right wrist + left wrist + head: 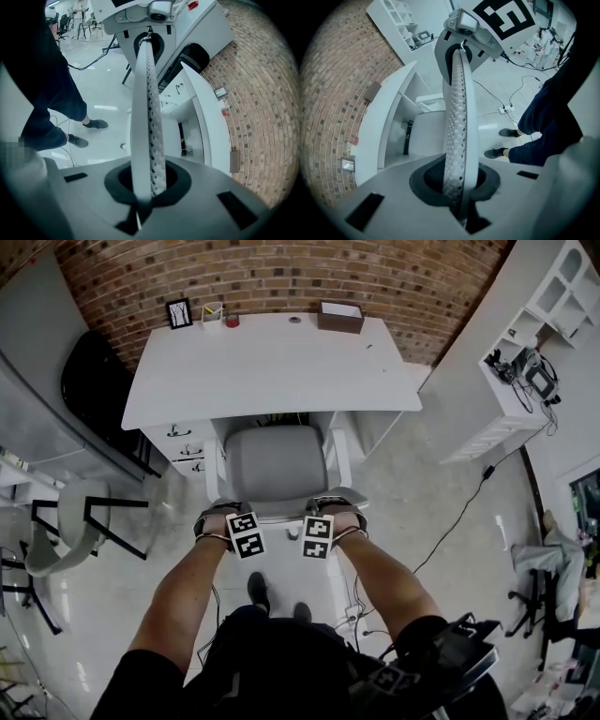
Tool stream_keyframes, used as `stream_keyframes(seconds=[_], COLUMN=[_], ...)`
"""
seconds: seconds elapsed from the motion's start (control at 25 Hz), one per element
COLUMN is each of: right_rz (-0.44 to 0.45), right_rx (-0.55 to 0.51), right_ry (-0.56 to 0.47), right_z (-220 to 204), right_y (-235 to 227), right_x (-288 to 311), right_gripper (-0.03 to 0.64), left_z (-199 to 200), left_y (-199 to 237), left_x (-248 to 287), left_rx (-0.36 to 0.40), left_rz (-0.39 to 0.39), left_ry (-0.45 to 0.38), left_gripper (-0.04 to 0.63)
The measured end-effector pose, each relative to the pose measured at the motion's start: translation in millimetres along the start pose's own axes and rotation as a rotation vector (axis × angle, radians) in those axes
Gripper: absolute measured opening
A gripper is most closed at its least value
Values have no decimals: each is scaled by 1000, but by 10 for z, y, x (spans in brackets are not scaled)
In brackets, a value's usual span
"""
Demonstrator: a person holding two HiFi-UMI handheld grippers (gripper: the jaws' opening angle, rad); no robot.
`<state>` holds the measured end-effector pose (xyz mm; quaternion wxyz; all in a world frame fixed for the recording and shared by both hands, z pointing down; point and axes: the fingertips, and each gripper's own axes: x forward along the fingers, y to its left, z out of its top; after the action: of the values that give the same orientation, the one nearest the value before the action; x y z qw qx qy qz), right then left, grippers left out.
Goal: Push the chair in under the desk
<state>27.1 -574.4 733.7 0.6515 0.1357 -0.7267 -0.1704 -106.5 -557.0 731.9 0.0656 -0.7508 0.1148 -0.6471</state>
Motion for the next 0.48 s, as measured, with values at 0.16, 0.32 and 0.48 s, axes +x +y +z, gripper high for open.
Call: stream_keyframes(seconds=[0.16, 0.32, 0.48], right_rz=[-22, -15, -24], right_rx=[-10, -10, -9], right_ry=[-3, -6, -10], right_z=[-13, -12, -5], right_y=[-101, -140, -172], right_x=[38, 74, 64], right_gripper=[11, 11, 11], left_z=[12, 8, 2], left_y=[111, 160, 200], left_x=[27, 57, 56], left_rx=[6, 2, 8], left_rz=[9, 8, 3], left_ry=[-6, -5, 3], left_gripper=[43, 43, 43])
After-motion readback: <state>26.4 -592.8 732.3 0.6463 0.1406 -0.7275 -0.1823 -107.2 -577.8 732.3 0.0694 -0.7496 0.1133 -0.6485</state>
